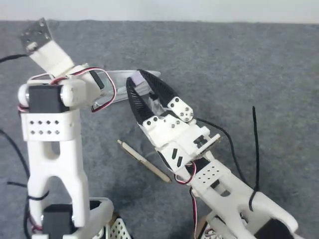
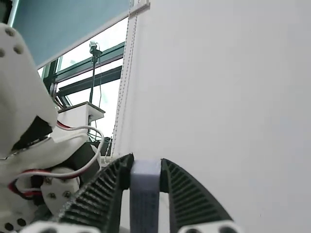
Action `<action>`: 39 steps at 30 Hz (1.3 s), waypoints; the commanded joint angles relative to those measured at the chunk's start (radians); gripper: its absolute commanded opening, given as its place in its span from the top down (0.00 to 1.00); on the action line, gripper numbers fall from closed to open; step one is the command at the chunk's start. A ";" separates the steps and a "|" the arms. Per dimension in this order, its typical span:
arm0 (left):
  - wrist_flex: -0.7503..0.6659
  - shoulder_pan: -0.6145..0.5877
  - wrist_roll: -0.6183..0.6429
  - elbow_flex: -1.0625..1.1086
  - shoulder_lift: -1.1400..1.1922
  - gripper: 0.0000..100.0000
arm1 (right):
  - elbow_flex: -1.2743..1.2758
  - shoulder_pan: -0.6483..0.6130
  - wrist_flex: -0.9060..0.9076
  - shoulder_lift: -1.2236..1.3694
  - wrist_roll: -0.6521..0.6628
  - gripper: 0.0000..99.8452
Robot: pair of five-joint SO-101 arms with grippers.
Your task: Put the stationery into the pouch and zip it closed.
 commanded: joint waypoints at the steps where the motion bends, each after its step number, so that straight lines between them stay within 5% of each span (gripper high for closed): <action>1: -0.026 -0.002 0.005 -0.024 -0.049 0.99 | -0.063 0.013 0.022 0.030 0.012 0.99; 16: -0.025 -0.002 0.005 -0.022 -0.049 0.99 | -0.101 -0.012 0.027 0.323 0.018 0.99; 19: -0.032 -0.002 0.005 -0.007 -0.049 0.99 | -0.078 -0.012 0.028 0.317 0.020 0.97; 24: -0.032 -0.002 0.005 -0.004 -0.049 0.99 | -0.046 -0.030 0.082 0.271 0.021 0.80; 30: -0.032 -0.003 0.005 -0.004 -0.049 0.99 | 0.054 -0.031 0.134 0.079 0.017 0.86; 39: -0.032 -0.009 0.003 -0.004 -0.049 0.99 | 0.075 0.001 0.713 -0.338 -0.104 0.86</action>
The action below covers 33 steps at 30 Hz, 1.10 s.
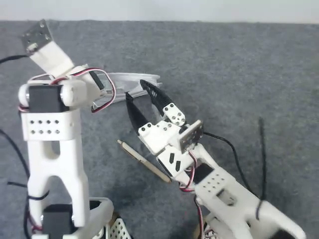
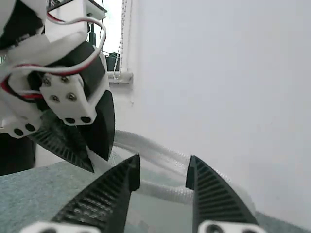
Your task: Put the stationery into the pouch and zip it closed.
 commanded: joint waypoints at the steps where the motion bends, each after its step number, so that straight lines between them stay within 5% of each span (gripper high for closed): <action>1: -0.032 -0.006 0.003 -0.018 -0.049 0.99 | -0.023 0.033 0.286 -0.205 -0.078 0.86; 9: -0.064 -0.008 0.003 0.008 -0.049 0.99 | -0.150 0.047 0.865 -0.427 -0.169 0.86; 23: -0.138 -0.242 0.072 0.033 -0.049 0.99 | -0.163 -0.033 0.941 -0.282 -0.118 0.86; 33: -0.152 -0.282 0.089 0.038 -0.049 0.99 | -0.348 -0.116 1.253 -0.051 -0.097 0.86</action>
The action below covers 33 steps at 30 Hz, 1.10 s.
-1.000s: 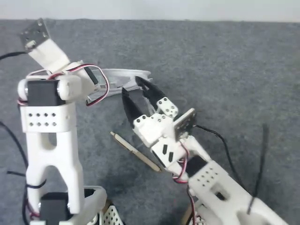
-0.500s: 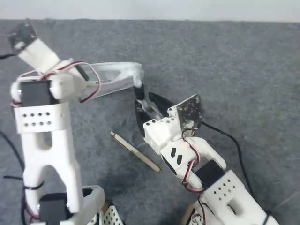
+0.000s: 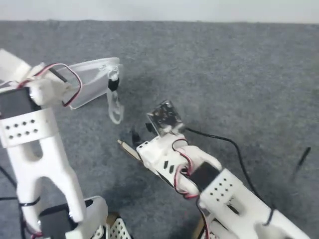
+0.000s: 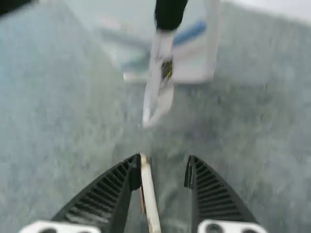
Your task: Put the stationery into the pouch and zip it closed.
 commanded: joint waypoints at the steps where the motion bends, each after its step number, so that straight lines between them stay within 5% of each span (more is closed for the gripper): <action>1: -0.038 -0.015 0.015 -0.007 -0.048 0.99 | -0.112 -0.019 0.068 0.090 0.025 0.86; 33: -0.038 -0.074 0.017 -0.008 -0.048 0.99 | -0.506 -0.050 0.079 0.946 0.103 0.90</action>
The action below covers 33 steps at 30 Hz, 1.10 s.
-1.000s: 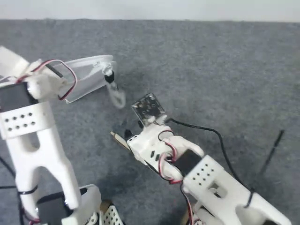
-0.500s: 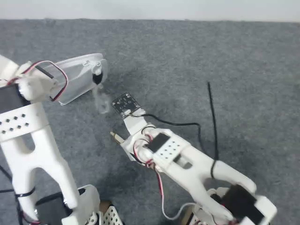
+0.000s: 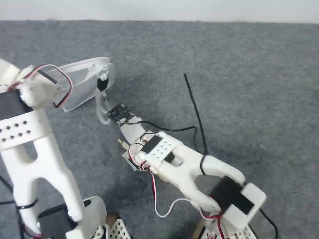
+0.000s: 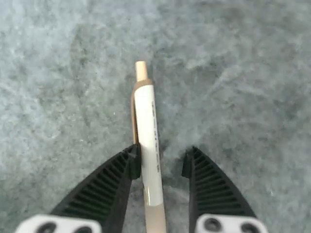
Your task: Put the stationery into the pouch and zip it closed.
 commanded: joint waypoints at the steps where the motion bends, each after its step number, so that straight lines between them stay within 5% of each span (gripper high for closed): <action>1: -0.038 -0.003 0.017 -0.008 -0.048 0.99 | -0.069 -0.002 0.005 0.030 0.031 0.93; 5: -0.038 -0.003 0.017 -0.008 -0.048 0.99 | -0.129 -0.002 0.082 0.059 0.031 1.00; 33: -0.035 0.000 0.017 -0.007 -0.048 0.99 | -0.651 0.067 0.960 -0.051 0.023 0.99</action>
